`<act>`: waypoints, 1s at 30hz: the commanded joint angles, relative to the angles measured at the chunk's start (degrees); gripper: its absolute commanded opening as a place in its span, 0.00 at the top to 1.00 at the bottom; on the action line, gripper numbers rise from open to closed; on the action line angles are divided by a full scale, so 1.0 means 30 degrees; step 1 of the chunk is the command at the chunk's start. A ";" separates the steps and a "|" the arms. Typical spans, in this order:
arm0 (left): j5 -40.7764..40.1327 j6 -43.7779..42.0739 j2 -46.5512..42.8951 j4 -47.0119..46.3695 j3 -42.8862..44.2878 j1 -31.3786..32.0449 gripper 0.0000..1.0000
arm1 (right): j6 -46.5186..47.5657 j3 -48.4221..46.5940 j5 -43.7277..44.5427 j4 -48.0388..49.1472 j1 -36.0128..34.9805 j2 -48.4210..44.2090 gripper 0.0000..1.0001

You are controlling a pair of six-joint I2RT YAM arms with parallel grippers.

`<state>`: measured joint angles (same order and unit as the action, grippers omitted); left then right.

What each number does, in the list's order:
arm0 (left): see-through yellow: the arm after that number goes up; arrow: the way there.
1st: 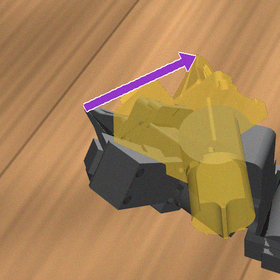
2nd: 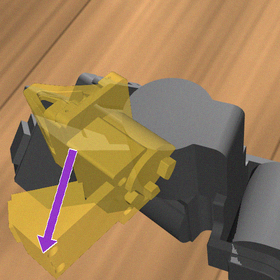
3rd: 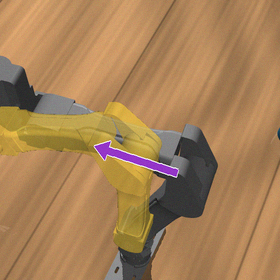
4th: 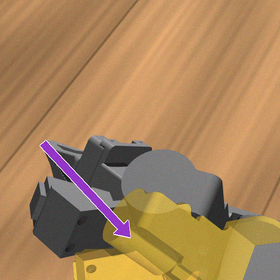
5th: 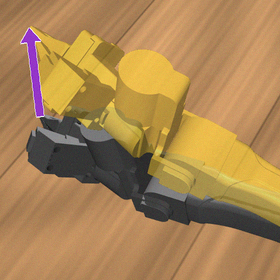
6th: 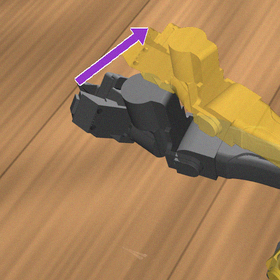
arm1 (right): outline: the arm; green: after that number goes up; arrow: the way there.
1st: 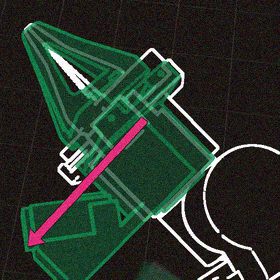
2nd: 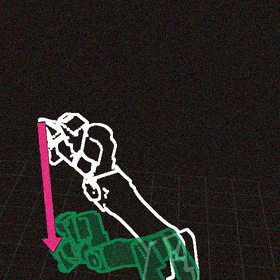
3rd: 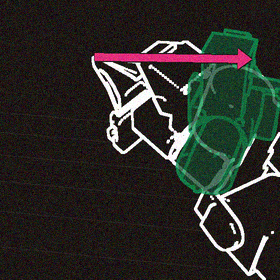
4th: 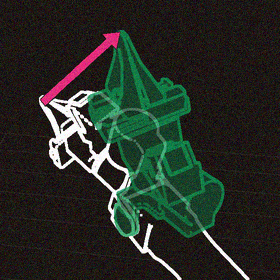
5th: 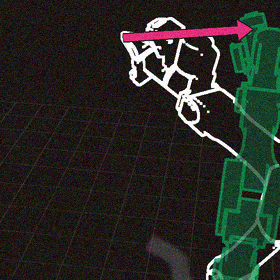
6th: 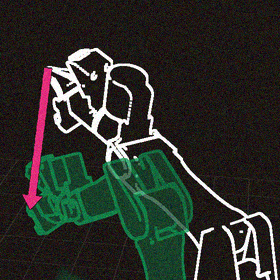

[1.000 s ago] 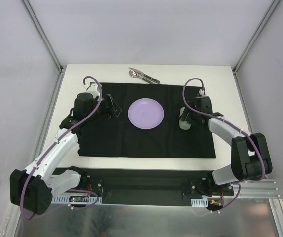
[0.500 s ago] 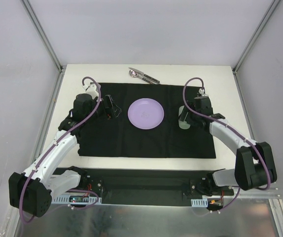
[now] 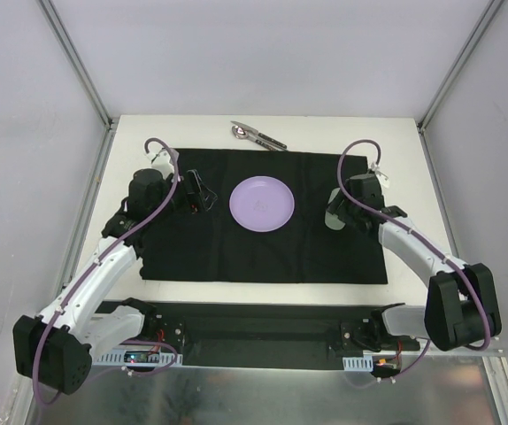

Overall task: Set the dinner table for one person
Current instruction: Place the cup on the napkin.

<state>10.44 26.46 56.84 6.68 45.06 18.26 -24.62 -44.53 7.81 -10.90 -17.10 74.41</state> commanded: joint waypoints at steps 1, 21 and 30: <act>0.0476 0.0087 -0.0664 0.0206 -0.0195 -0.0199 0.19 | -0.4794 -0.0036 0.4216 0.0790 -0.0830 0.0124 0.73; -0.0286 -0.0499 -0.2804 0.2139 -0.0254 -0.0228 0.19 | -1.3884 -0.9354 1.2103 -0.5655 -0.3645 1.0322 0.18; -0.0227 -0.0323 -0.2452 0.2139 -0.0137 -0.0228 0.19 | -1.3209 -0.9208 1.2365 -0.5626 -0.3645 0.9826 0.05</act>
<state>9.96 26.15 49.43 13.30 44.18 18.26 -64.07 -70.41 41.89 -26.15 -27.97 105.60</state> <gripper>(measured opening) 0.812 0.943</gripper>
